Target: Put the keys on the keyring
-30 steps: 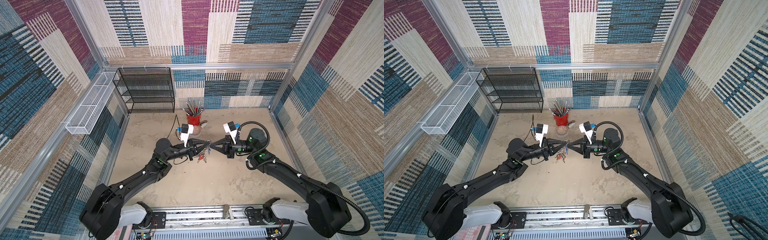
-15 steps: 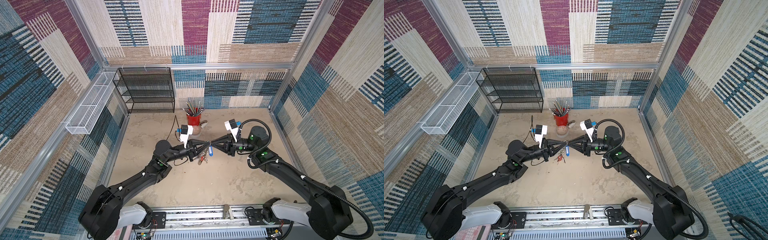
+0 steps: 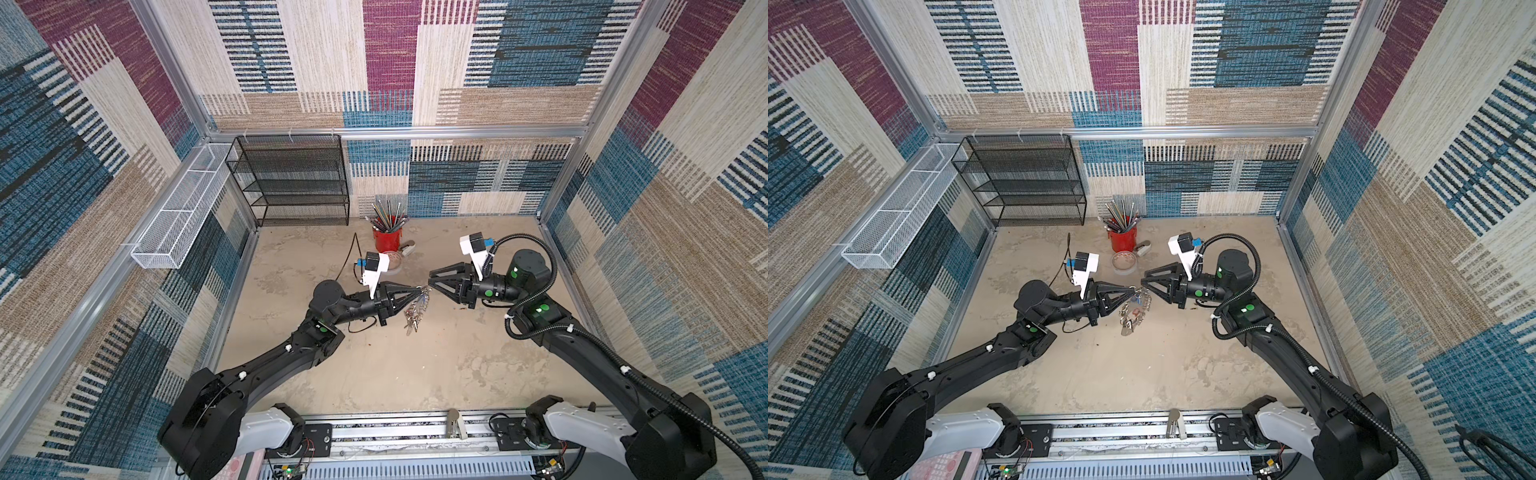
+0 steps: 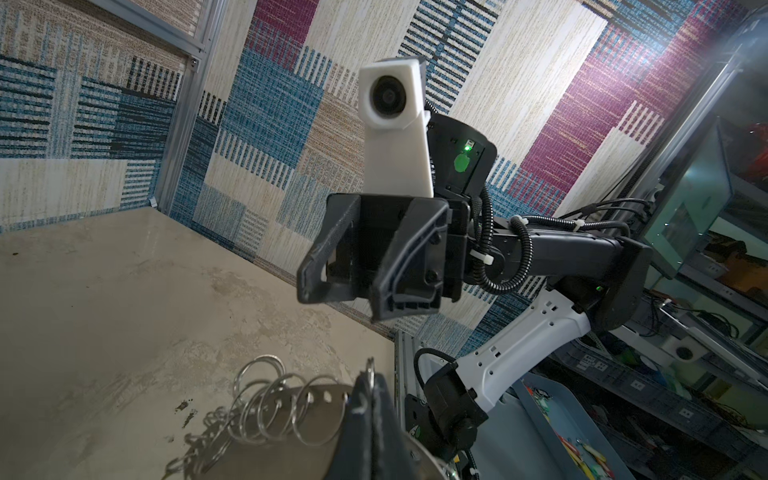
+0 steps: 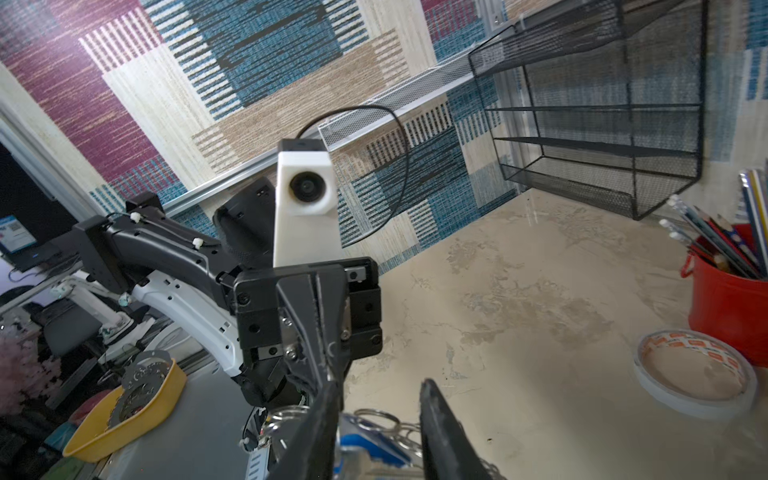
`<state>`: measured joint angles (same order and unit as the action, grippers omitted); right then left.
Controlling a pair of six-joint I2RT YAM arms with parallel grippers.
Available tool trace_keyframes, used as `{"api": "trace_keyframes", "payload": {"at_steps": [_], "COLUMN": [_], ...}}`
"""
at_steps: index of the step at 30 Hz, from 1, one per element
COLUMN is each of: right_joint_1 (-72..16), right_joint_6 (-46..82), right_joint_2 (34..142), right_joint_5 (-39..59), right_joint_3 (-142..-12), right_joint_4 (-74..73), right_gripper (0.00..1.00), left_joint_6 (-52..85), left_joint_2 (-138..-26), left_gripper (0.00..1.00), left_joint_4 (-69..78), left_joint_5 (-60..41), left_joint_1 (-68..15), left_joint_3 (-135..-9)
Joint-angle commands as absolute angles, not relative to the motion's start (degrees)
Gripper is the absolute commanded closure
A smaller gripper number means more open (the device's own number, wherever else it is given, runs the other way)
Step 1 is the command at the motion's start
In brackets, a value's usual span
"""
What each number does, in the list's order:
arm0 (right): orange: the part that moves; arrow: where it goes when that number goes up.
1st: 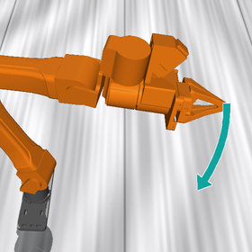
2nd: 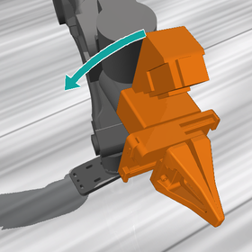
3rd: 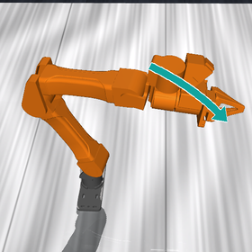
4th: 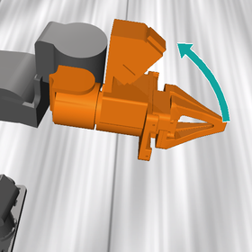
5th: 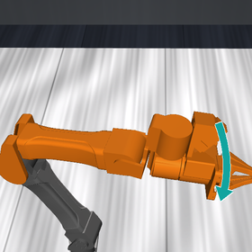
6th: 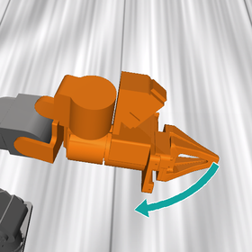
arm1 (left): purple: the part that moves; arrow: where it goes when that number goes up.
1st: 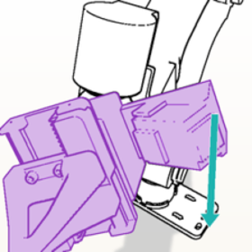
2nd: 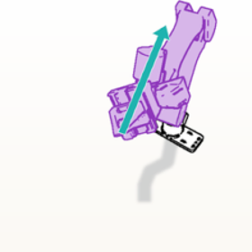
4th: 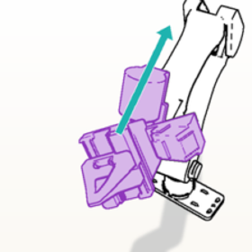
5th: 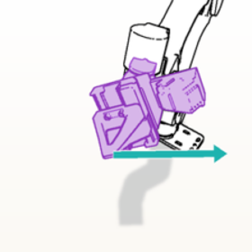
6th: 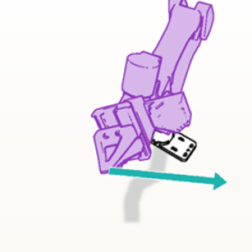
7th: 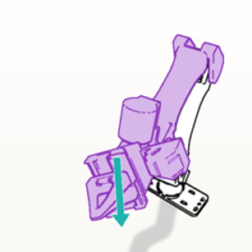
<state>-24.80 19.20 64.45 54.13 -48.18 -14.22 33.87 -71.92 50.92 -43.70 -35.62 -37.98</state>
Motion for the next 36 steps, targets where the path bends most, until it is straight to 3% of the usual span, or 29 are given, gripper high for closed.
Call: {"api": "trace_keyframes", "payload": {"at_steps": [1, 25, 36], "right_joint_1": [-25.4, -26.8, -26.8], "right_joint_6": [18.4, 19.3, 19.4], "right_joint_2": [65.5, 67.9, 68.2], "right_joint_5": [54.6, 58.0, 58.8], "right_joint_3": [-48.6, -45.4, -44.9], "right_joint_4": [-15.0, -18.1, -19.1], "right_gripper": [0.62, 0.67, 1.0], "left_joint_6": [33.1, 32.6, 31.6], "left_joint_2": [-72.1, -72.6, -72.2], "left_gripper": [1.0, 1.0, 1.0], "left_joint_4": [53.8, 53.4, 51.6], "left_joint_5": [-44.1, -43.3, -43.8], "left_joint_1": [-35.6, -35.6, -35.5], "left_joint_3": [-38.2, -38.9, -38.9]}}
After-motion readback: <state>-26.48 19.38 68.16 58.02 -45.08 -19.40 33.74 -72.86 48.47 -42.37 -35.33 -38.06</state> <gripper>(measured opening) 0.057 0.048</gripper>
